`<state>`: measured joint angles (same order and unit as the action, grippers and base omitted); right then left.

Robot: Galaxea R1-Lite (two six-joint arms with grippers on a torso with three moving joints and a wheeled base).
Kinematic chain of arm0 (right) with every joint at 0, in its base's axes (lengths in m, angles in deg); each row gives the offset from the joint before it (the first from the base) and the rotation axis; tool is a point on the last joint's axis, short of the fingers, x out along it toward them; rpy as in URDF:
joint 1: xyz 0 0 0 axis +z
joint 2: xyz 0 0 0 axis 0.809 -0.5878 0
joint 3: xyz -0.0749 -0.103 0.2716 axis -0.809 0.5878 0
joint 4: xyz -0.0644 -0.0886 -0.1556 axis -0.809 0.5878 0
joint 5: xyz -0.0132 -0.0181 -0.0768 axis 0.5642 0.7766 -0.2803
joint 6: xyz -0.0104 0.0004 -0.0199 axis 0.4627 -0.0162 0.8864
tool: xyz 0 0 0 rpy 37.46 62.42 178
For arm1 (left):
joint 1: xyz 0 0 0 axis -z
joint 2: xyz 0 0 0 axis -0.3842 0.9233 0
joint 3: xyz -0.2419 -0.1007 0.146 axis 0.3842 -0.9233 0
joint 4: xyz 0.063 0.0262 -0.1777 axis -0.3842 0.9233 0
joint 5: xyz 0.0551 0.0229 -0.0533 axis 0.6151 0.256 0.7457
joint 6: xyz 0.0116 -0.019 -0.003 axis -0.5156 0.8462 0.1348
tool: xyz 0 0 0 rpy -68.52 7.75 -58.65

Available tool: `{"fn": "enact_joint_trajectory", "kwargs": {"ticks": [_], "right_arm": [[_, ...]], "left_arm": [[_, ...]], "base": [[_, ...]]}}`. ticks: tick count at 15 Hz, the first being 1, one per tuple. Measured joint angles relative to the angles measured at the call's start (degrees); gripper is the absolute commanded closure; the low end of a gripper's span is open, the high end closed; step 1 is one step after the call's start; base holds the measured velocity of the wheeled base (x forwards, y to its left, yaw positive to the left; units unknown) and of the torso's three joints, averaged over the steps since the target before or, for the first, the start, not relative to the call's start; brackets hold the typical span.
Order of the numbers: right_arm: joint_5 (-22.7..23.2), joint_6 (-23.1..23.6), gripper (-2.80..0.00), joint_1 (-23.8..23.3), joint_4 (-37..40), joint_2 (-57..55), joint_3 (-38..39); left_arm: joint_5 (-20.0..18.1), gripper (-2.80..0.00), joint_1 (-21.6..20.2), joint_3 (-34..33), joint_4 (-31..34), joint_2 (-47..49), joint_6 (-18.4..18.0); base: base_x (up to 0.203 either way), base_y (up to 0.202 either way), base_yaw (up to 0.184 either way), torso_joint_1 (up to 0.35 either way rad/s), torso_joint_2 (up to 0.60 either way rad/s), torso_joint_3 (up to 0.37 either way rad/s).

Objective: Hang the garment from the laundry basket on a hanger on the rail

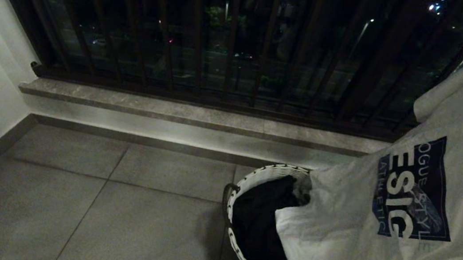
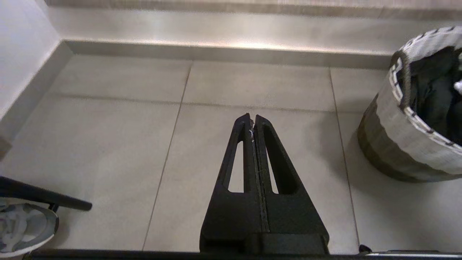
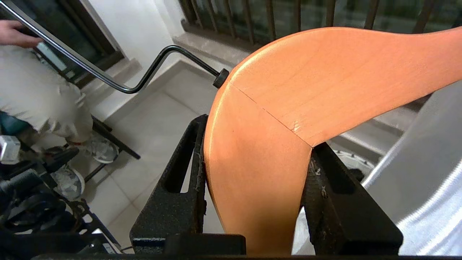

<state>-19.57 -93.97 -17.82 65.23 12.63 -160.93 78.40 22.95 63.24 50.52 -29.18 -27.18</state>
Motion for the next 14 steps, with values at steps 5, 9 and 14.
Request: {"fn": "enact_joint_trajectory", "kwargs": {"ticks": [5, 9, 14], "right_arm": [[0.11, 1.37, 0.00, -0.63, -0.05, 0.05, 0.27], [0.13, 2.18, 0.00, -1.07, 0.00, 0.05, 0.83], [0.22, 2.68, 0.00, -1.27, -0.05, 0.38, 2.15]], "left_arm": [[0.00, 0.00, 0.00, 0.00, 0.00, 0.00, 0.00], [0.01, 0.00, 0.00, 0.00, 0.00, 0.00, 0.00], [0.00, 0.00, 0.00, 0.00, 0.00, 0.00, 0.00]], "base": [[0.000, 0.000, 0.000, 0.002, 0.00, 0.202], [0.000, 0.000, 0.000, 0.001, 0.00, 0.144], [0.000, 0.000, 0.000, 0.000, 0.00, 0.007]]}}
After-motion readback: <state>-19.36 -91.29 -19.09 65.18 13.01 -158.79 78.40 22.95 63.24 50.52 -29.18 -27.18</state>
